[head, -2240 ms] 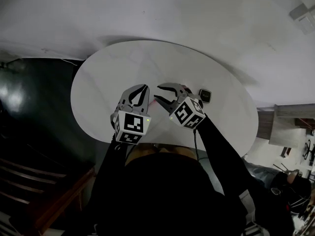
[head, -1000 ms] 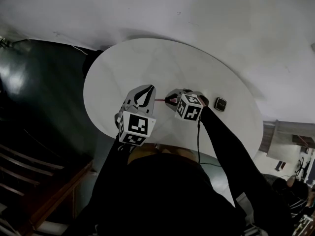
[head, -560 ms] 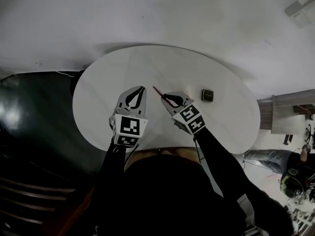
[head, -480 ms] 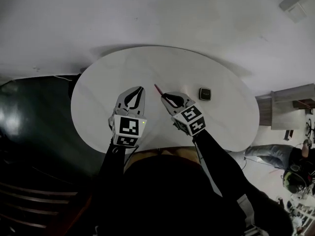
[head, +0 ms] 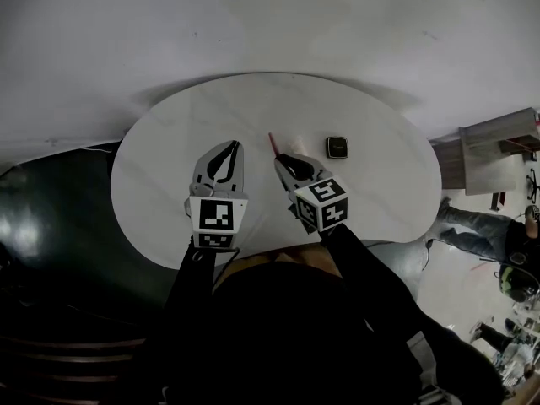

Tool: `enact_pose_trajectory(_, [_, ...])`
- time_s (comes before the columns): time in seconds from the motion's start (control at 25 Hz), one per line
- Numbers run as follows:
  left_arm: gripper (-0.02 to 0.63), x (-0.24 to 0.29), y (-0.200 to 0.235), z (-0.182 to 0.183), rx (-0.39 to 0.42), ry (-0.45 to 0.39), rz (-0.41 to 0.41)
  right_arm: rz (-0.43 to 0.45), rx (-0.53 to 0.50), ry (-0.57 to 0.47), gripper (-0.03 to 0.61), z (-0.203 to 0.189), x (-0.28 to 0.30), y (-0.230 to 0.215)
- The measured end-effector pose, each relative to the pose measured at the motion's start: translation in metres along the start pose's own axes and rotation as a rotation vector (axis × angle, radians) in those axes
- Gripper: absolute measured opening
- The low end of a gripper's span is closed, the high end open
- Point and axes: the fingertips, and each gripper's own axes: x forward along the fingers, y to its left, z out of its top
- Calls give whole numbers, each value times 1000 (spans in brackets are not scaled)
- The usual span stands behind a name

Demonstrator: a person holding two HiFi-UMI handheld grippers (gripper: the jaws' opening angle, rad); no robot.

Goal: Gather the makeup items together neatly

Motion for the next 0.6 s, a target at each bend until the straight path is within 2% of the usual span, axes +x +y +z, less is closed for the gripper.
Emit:
enact_pose_trajectory(0.4, [18, 1, 0, -14, 16, 87, 9, -116, 180, 107, 66, -38, 39, -16])
enact_pose_trajectory(0.6, [18, 6, 2, -21, -21, 89, 10, -146, 272, 179, 66, -59, 60, -23])
